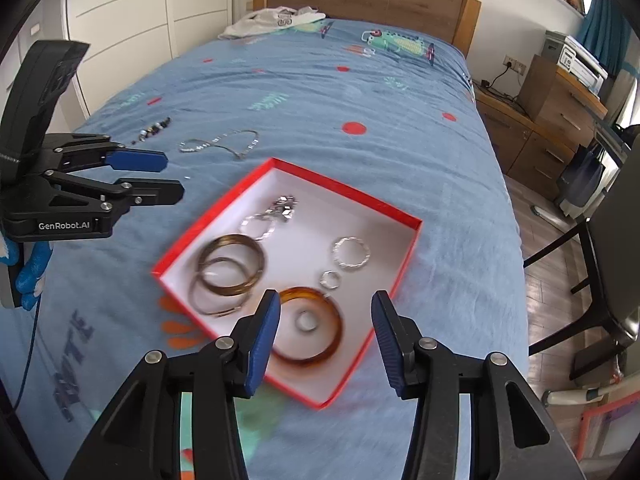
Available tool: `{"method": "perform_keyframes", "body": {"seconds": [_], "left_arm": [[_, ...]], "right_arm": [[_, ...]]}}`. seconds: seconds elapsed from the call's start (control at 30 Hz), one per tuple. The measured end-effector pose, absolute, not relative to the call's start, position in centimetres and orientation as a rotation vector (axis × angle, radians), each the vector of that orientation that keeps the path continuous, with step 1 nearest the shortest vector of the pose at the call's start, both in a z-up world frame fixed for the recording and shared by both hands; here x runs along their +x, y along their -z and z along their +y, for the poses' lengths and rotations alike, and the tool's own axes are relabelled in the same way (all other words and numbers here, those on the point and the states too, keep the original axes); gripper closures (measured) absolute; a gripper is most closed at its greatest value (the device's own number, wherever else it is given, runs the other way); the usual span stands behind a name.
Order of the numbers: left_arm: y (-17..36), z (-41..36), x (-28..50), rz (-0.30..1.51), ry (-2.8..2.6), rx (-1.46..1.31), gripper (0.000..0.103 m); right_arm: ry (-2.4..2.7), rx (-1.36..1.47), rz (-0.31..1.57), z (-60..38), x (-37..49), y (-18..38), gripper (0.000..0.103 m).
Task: Organize jewelry
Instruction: 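Lift both open tools away from the box toward the bracelet and necklace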
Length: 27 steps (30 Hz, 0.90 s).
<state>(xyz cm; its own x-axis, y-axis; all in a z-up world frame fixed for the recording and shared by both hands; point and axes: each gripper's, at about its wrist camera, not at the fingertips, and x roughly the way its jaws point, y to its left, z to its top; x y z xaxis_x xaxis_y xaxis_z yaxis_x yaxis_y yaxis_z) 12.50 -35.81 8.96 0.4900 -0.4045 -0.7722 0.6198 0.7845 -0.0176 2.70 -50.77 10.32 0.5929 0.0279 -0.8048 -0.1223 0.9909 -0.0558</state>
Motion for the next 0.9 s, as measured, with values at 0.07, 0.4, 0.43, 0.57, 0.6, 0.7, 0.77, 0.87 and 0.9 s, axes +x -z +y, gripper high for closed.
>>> {"method": "perform_keyframes", "body": {"seconds": [0.07,0.4,0.43,0.57,0.6,0.7,0.77,0.87,0.9], "left_arm": [[-9.7,-34.7,11.5,0.843,0.619,0.272,0.053],[-12.2,-28.2,6.4,0.774,0.536,0.264,0.048],[-12.4,-27.7,6.1,0.77,0.531,0.262,0.048],[-13.2,-25.4,4.6,0.739,0.506,0.262,0.047],[-13.3,-25.0,4.4,0.735,0.502,0.261,0.047],[-13.8,-23.3,3.6,0.723,0.485,0.246,0.047],[-14.0,-22.4,3.2,0.717,0.477,0.238,0.046],[-14.4,-20.7,2.6,0.706,0.458,0.226,0.045],[-14.5,-20.1,2.4,0.704,0.451,0.22,0.045]], "right_arm": [[-0.089,-0.102,0.923,-49.8,1.6,-10.8,0.056],[-0.115,-0.103,0.892,-45.3,-2.5,-13.0,0.054],[-0.118,-0.105,0.888,-44.9,-2.8,-13.1,0.053],[-0.133,-0.112,0.876,-43.1,-3.8,-13.7,0.053],[-0.137,-0.115,0.873,-42.5,-4.1,-13.8,0.053],[-0.145,-0.125,0.868,-41.3,-4.5,-14.2,0.053],[-0.15,-0.128,0.863,-40.6,-4.9,-14.5,0.052],[-0.157,-0.133,0.855,-39.5,-5.4,-14.9,0.052],[-0.16,-0.137,0.854,-39.0,-5.5,-15.0,0.052]]}}
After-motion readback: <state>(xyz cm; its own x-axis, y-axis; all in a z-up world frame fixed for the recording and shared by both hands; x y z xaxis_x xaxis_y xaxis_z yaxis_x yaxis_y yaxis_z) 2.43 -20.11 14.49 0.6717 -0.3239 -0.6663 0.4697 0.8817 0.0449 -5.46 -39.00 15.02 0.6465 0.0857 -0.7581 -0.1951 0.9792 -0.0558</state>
